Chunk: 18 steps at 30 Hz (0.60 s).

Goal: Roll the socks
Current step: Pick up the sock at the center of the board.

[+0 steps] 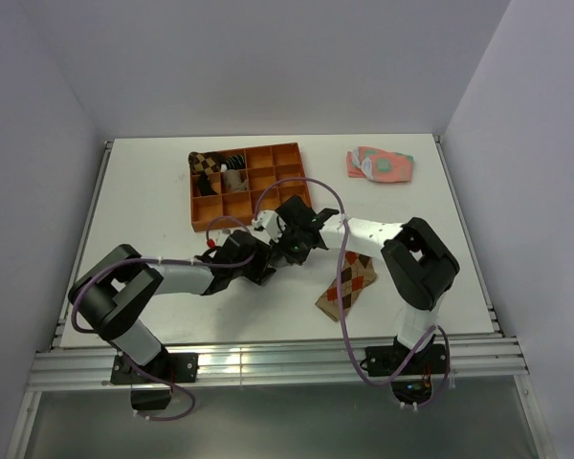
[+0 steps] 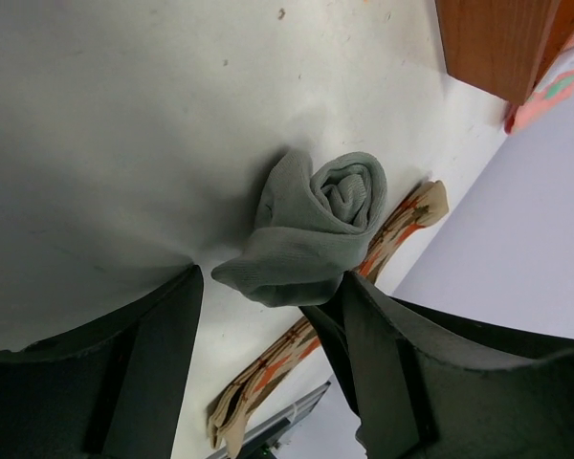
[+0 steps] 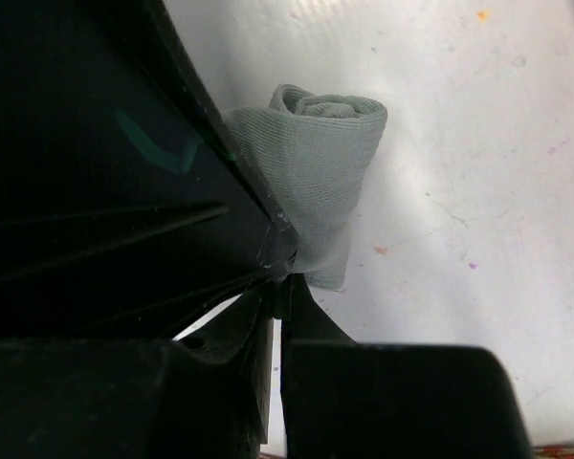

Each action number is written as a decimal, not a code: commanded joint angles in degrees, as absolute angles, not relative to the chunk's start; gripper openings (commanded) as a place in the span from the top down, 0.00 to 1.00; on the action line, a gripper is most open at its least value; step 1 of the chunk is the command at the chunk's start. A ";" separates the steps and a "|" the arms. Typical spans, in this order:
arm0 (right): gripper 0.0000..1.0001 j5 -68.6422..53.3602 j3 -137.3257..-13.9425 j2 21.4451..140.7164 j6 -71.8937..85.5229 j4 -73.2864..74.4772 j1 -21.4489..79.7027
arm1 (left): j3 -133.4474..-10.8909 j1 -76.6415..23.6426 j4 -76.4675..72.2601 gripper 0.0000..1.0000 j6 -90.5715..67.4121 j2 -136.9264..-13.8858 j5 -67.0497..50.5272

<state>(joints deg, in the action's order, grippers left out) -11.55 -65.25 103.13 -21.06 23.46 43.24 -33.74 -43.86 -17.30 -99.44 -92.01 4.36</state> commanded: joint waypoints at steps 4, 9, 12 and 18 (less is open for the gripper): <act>1.00 -14.67 -67.94 102.13 -21.44 24.08 43.42 | -39.46 -43.59 -14.07 0.34 -96.07 -95.44 4.75; 1.00 -14.43 -66.98 100.90 -22.15 23.30 43.33 | -38.67 -42.98 -14.59 0.34 -95.98 -96.59 4.57; 1.00 -12.58 -66.53 101.42 -22.06 22.68 43.42 | -38.23 -42.71 -15.03 0.34 -95.63 -96.24 2.99; 1.00 -9.76 -65.57 100.99 -21.44 21.01 43.24 | -33.32 -42.19 -16.61 0.33 -96.50 -89.04 2.90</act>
